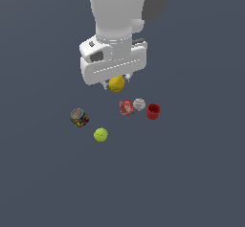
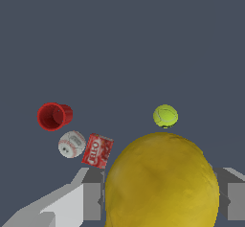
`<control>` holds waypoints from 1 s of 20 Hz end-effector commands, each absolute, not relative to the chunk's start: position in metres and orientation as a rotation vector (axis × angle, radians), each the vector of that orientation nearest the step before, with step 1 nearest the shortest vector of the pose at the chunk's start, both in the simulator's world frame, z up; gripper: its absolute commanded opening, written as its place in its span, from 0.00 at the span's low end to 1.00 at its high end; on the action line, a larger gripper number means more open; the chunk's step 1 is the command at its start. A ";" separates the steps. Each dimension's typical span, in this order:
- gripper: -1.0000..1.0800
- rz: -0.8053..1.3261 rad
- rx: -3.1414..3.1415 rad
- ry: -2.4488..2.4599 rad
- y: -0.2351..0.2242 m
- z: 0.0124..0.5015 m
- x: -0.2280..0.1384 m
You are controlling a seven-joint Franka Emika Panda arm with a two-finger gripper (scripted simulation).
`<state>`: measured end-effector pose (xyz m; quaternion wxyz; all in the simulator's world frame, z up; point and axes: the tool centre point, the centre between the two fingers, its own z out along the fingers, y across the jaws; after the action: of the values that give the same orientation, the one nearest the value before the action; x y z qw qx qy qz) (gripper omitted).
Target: Pick up a designated object from a clutter of objects.
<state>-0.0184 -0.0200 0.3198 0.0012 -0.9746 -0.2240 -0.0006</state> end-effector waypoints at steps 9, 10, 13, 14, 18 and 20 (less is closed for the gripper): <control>0.00 0.000 -3.061 -0.703 -0.053 0.388 -0.034; 0.00 0.000 -3.061 -0.703 -0.055 0.392 -0.035; 0.00 0.000 -3.062 -0.703 -0.058 0.399 -0.036; 0.00 0.000 -3.062 -0.703 -0.059 0.400 -0.036; 0.00 0.000 -3.062 -0.703 -0.059 0.400 -0.035; 0.00 0.000 -3.062 -0.703 -0.058 0.398 -0.034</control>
<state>-0.0350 -0.0586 0.3988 0.0001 -0.9747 -0.2235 0.0002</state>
